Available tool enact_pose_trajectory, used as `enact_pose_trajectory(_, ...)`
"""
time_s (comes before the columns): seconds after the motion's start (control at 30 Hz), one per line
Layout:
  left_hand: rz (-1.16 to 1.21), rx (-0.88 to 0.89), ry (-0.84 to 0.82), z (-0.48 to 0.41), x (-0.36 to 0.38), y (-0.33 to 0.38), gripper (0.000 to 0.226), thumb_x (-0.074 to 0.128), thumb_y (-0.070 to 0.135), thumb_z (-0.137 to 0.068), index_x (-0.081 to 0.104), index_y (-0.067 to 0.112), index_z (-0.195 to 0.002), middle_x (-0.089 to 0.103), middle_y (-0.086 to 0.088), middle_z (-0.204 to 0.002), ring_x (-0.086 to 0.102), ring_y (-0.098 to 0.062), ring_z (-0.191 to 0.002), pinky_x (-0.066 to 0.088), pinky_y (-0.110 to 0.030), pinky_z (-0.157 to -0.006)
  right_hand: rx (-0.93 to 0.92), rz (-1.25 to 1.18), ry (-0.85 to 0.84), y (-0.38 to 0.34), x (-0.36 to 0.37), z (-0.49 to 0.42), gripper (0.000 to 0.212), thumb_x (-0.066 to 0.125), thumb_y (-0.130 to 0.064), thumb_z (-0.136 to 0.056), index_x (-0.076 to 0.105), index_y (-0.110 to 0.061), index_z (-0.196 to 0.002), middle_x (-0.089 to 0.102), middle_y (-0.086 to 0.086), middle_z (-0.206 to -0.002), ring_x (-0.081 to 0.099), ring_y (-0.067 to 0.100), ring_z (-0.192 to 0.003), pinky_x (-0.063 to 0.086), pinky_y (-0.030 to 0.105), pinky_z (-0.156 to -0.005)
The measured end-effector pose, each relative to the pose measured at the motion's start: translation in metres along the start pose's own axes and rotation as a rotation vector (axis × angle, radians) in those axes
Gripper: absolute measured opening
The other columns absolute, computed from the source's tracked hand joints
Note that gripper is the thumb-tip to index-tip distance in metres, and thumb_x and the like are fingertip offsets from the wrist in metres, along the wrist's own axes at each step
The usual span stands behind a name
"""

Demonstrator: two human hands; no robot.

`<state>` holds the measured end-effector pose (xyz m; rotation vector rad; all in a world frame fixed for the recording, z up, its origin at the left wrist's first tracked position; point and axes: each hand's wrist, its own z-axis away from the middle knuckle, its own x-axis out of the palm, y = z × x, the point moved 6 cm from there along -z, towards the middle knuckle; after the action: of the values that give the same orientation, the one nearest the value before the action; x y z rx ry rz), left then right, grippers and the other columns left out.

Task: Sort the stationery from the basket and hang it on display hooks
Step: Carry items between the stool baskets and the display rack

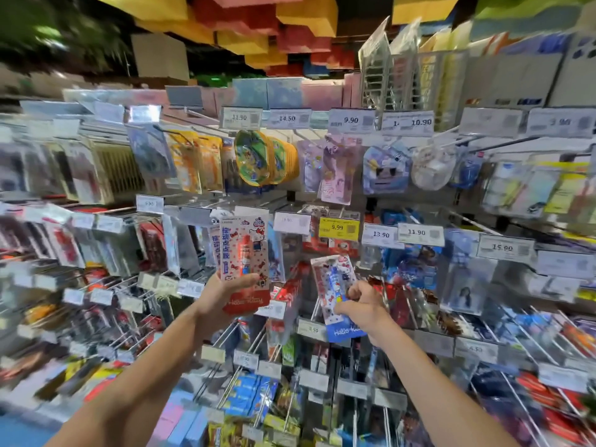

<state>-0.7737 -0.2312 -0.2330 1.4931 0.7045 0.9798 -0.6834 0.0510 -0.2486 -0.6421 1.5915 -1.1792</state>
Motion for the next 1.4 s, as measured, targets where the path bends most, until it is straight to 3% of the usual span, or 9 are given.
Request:
enact_pose_trajectory(0.2,0.066,-0.093,0.043,-0.005,-0.022,-0.013,0.087,0.090,0.023,-0.063,0.050,0.000,-0.137,0.067,-0.029,-0.125,0.069,-0.034,-0.099,0.061,-0.036,-0.071,0.092,0.016,0.007,0.030,0.024,-0.009,0.046,0.082,-0.027,-0.076,0.037,-0.018,-0.080,0.040,0.004,-0.077,0.040,0.020,-0.067,0.032,0.034,-0.064)
enact_pose_trajectory(0.43,0.110,-0.135,0.022,-0.022,-0.044,-0.020,0.062,0.078,0.015,-0.079,0.051,-0.006,-0.130,0.077,-0.021,-0.099,0.075,-0.029,-0.083,0.062,-0.034,-0.065,0.090,-0.069,0.051,0.026,0.046,-0.020,0.048,0.073,-0.043,-0.089,0.033,-0.018,-0.080,0.031,0.000,-0.072,0.034,0.020,-0.066,0.031,0.038,-0.066)
enact_pose_trajectory(0.57,0.021,-0.095,-0.046,-0.039,-0.054,-0.004,0.100,0.101,0.037,-0.049,0.054,-0.005,-0.126,0.077,-0.016,-0.092,0.071,-0.027,-0.079,0.055,-0.038,-0.077,0.081,-0.100,0.066,0.012,0.056,-0.027,0.046,0.071,-0.033,-0.093,0.029,-0.017,-0.082,0.025,0.000,-0.073,0.027,0.020,-0.066,0.027,0.036,-0.064)
enact_pose_trajectory(0.73,0.085,-0.047,-0.248,-0.052,-0.035,0.026,0.091,0.094,0.030,-0.058,0.051,0.001,-0.134,0.073,-0.019,-0.114,0.070,-0.034,-0.100,0.058,-0.047,-0.089,0.041,-0.203,0.051,-0.005,0.065,-0.033,0.037,0.068,-0.015,-0.094,0.032,-0.013,-0.082,0.033,0.004,-0.072,0.032,0.021,-0.064,0.033,0.039,-0.069)
enact_pose_trajectory(0.8,0.089,-0.021,-0.334,-0.058,-0.023,0.037,0.107,0.100,0.036,-0.051,0.049,0.002,-0.139,0.064,-0.024,-0.123,0.066,-0.038,-0.107,0.061,-0.049,-0.083,0.035,-0.239,0.043,-0.012,0.068,-0.031,0.022,0.068,-0.015,-0.092,0.048,-0.008,-0.098,0.056,0.012,-0.092,0.049,0.022,-0.078,0.041,0.043,-0.079)
enact_pose_trajectory(0.9,0.086,-0.020,-0.410,-0.062,-0.006,0.051,0.120,0.100,0.035,-0.053,0.037,-0.005,-0.147,0.043,-0.023,-0.136,0.057,-0.045,-0.109,0.061,-0.044,-0.073,0.070,-0.292,0.104,-0.018,0.066,-0.032,0.073,0.067,-0.012,-0.093,0.029,-0.008,-0.156,0.038,0.006,-0.155,0.037,0.028,-0.144,0.034,0.038,-0.113)
enact_pose_trajectory(1.0,0.087,0.002,-0.483,-0.062,0.007,0.061,0.116,0.098,0.033,-0.058,0.034,-0.009,-0.145,0.038,-0.023,-0.134,0.061,-0.039,-0.100,0.061,-0.046,-0.073,0.027,-0.217,0.140,-0.026,0.059,-0.033,0.055,0.067,-0.013,-0.091,0.044,-0.009,-0.141,0.051,0.002,-0.143,0.042,0.032,-0.141,0.038,0.043,-0.113)
enact_pose_trajectory(1.13,0.092,0.001,-0.477,-0.063,0.006,0.067,0.101,0.097,0.033,-0.056,0.046,-0.004,-0.135,0.056,-0.025,-0.114,0.070,-0.027,-0.089,0.060,-0.038,-0.068,-0.045,-0.250,0.115,-0.041,0.057,-0.024,0.088,0.067,-0.026,-0.096,0.011,-0.011,-0.162,0.013,0.004,-0.169,0.015,0.023,-0.155,0.019,0.042,-0.124)
enact_pose_trajectory(1.4,0.053,0.024,-0.438,-0.068,0.007,0.090,0.069,0.082,0.029,-0.064,0.055,0.004,-0.123,0.071,-0.016,-0.108,0.072,-0.028,-0.092,0.062,-0.040,-0.076,-0.159,-0.254,0.118,-0.071,0.067,-0.016,0.094,0.072,-0.032,-0.092,0.012,-0.011,-0.162,0.015,0.004,-0.169,0.017,0.023,-0.155,0.018,0.041,-0.123)
